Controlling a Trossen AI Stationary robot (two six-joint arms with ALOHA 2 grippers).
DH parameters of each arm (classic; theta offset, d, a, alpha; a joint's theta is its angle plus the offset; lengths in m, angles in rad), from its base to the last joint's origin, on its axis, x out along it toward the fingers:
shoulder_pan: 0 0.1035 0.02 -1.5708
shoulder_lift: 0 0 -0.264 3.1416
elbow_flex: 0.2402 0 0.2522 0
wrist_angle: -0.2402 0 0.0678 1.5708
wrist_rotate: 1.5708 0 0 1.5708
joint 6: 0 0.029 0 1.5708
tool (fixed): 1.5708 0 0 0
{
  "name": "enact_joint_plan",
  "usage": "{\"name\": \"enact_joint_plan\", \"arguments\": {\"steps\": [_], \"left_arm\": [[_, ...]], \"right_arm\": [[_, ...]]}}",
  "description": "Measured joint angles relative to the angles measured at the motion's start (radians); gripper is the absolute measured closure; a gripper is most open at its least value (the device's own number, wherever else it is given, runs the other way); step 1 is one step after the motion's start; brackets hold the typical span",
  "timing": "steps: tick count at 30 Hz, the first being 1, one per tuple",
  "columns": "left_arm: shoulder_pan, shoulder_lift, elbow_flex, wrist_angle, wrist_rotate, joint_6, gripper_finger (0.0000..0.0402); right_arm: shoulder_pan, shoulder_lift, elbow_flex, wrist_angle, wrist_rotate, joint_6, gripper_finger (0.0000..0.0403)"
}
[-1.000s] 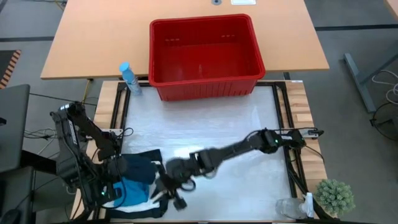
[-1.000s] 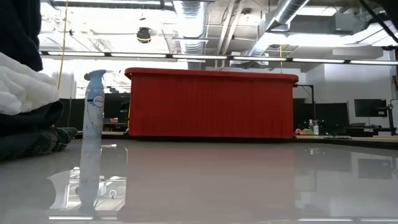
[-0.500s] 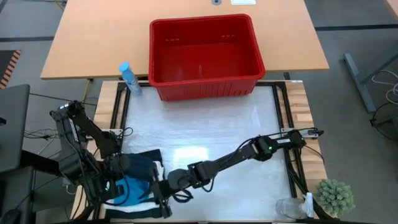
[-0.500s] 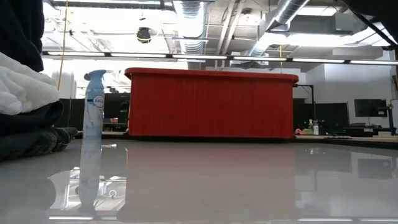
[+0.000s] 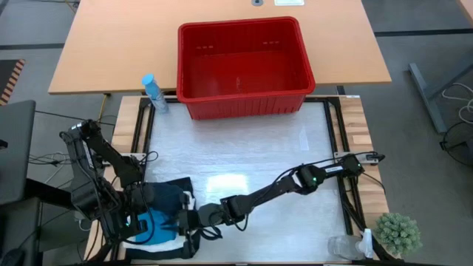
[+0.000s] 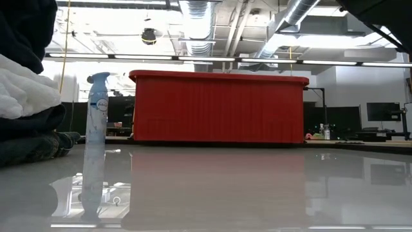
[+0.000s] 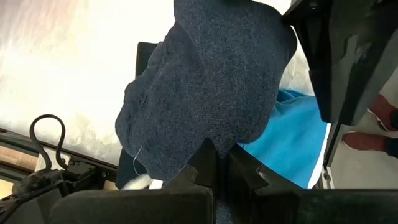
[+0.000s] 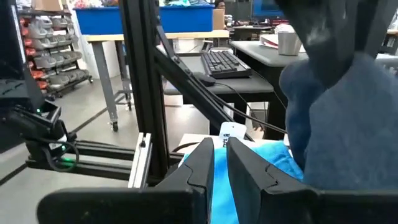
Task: Fold Laundry from Bin
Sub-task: Stack the gray shorts on top of the blue shorts
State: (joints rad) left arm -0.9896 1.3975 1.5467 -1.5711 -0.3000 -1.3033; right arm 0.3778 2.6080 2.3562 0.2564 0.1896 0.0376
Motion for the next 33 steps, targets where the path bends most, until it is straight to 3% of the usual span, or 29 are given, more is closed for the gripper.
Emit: {"name": "enact_joint_plan", "arguments": {"steps": [18,22,33], "left_arm": [[0.022,-0.006,0.0,0.0,-0.014,0.027,0.0401],[0.023,-0.009,0.002,-0.001,0.024,0.02,0.0401],[-0.022,-0.005,0.129,0.0,0.06,-0.08,0.0401]], "right_arm": [[-0.017,0.086,-0.007,-0.039,0.023,0.122,0.0333],[-0.023,0.08,-0.007,-0.085,0.024,0.123,0.0333],[-0.027,0.08,0.0,-0.149,0.022,0.14,0.0333]]}}
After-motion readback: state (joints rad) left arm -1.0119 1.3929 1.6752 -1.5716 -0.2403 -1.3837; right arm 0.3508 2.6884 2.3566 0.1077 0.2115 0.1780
